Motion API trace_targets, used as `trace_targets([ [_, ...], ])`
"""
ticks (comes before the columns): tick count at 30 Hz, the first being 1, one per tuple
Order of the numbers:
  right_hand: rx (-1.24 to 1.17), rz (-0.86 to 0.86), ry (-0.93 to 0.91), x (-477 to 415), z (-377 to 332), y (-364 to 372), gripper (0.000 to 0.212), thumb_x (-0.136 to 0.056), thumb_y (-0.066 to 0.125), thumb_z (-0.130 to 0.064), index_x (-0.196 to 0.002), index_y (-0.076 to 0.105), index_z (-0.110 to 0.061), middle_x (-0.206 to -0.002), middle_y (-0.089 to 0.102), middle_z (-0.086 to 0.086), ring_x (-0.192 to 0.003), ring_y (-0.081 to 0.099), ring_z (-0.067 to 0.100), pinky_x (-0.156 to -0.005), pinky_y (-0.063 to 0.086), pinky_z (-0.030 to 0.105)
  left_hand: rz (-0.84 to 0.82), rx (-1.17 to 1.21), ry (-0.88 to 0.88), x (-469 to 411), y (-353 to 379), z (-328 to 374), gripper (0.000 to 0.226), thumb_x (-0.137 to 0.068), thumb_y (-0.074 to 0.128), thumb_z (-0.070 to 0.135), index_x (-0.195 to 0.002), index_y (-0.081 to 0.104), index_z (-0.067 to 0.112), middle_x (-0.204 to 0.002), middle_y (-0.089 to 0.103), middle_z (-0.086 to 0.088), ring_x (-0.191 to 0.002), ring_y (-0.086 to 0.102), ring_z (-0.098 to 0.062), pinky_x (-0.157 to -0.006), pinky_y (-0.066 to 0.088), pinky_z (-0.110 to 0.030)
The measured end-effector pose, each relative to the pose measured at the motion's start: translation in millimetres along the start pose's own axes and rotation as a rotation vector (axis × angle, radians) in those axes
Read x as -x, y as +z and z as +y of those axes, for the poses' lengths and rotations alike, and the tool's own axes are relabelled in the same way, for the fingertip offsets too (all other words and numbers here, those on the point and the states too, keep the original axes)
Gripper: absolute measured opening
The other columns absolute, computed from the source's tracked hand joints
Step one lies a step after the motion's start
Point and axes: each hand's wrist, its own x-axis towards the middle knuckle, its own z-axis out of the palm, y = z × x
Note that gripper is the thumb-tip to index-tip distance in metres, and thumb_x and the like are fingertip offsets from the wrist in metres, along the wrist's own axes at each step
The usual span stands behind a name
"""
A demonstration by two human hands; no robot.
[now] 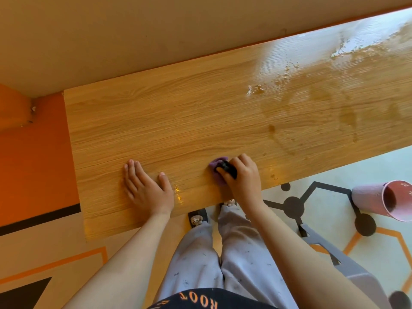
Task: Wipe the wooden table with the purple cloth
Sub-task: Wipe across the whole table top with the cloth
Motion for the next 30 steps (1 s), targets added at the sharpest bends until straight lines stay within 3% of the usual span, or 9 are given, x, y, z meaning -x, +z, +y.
trace_targets([
  [5, 0.039, 0.178, 0.215, -2.9, 68.2, -46.1, 0.021, -0.08, 0.071, -0.019, -0.078, 0.059, -0.002, -0.08, 0.051, 0.011, -0.078, 0.049, 0.03, -0.068, 0.036, 0.034, -0.007, -0.001, 0.013, 0.3, 0.0, -0.5, 0.071, -0.087, 0.04, 0.039, -0.146, 0.029, 0.001, -0.156, 0.027, -0.012, -0.146, 0.019, -0.028, -0.116, 0.016, -0.052],
  [9, 0.057, 0.236, 0.318, 7.5, 66.4, -46.6, 0.019, -0.08, 0.071, -0.017, -0.082, 0.059, -0.001, -0.083, 0.052, 0.013, -0.082, 0.05, 0.033, -0.069, 0.037, 0.034, -0.018, 0.003, 0.011, 0.7, -1.1, -0.3, 0.07, -0.087, 0.04, 0.039, -0.146, 0.028, 0.001, -0.156, 0.026, -0.012, -0.146, 0.018, -0.029, -0.116, 0.017, -0.053],
  [13, -0.006, 0.12, 0.201, 26.8, 12.1, -7.0, 0.019, -0.074, 0.074, -0.014, -0.079, 0.06, -0.002, -0.08, 0.051, 0.011, -0.075, 0.044, 0.022, -0.065, 0.035, 0.032, -0.033, -0.006, 0.011, 1.5, -3.3, 0.7, 0.071, -0.089, 0.038, 0.04, -0.147, 0.026, 0.002, -0.157, 0.024, -0.012, -0.147, 0.016, -0.028, -0.116, 0.016, -0.052],
  [17, -0.023, -0.03, 0.036, 52.9, -29.2, 26.6, 0.026, -0.067, 0.079, -0.015, -0.076, 0.056, -0.005, -0.076, 0.049, 0.009, -0.07, 0.047, 0.025, -0.061, 0.041, 0.034, -0.048, -0.015, 0.014, 2.1, -4.7, 0.3, 0.071, -0.089, 0.037, 0.04, -0.148, 0.025, 0.002, -0.158, 0.023, -0.012, -0.147, 0.015, -0.027, -0.117, 0.014, -0.051],
  [20, -0.005, -0.021, 0.011, 57.4, -23.6, 20.5, 0.027, -0.068, 0.079, -0.015, -0.078, 0.056, -0.005, -0.077, 0.05, 0.01, -0.071, 0.049, 0.027, -0.062, 0.042, 0.036, -0.054, -0.016, 0.016, 1.8, -5.2, 1.0, 0.071, -0.09, 0.038, 0.04, -0.148, 0.024, 0.002, -0.158, 0.022, -0.012, -0.147, 0.014, -0.027, -0.118, 0.012, -0.051],
  [26, 0.061, 0.17, 0.259, 52.1, 47.1, -29.3, 0.021, -0.082, 0.069, -0.017, -0.081, 0.054, -0.002, -0.083, 0.052, 0.015, -0.074, 0.051, 0.032, -0.062, 0.035, 0.033, -0.065, 0.007, 0.032, 1.7, -6.0, -1.5, 0.07, -0.091, 0.037, 0.04, -0.148, 0.024, 0.001, -0.158, 0.022, -0.013, -0.148, 0.013, -0.027, -0.119, 0.009, -0.05],
  [30, 0.131, 0.25, 0.393, 45.5, 88.1, -64.8, 0.023, -0.086, 0.063, -0.022, -0.082, 0.053, -0.003, -0.087, 0.053, 0.018, -0.082, 0.05, 0.034, -0.07, 0.035, 0.036, -0.098, 0.077, 0.028, -1.9, -9.7, -1.9, 0.067, -0.093, 0.048, 0.031, -0.148, 0.024, 0.0, -0.158, 0.021, -0.014, -0.148, 0.011, -0.028, -0.119, 0.006, -0.049],
])
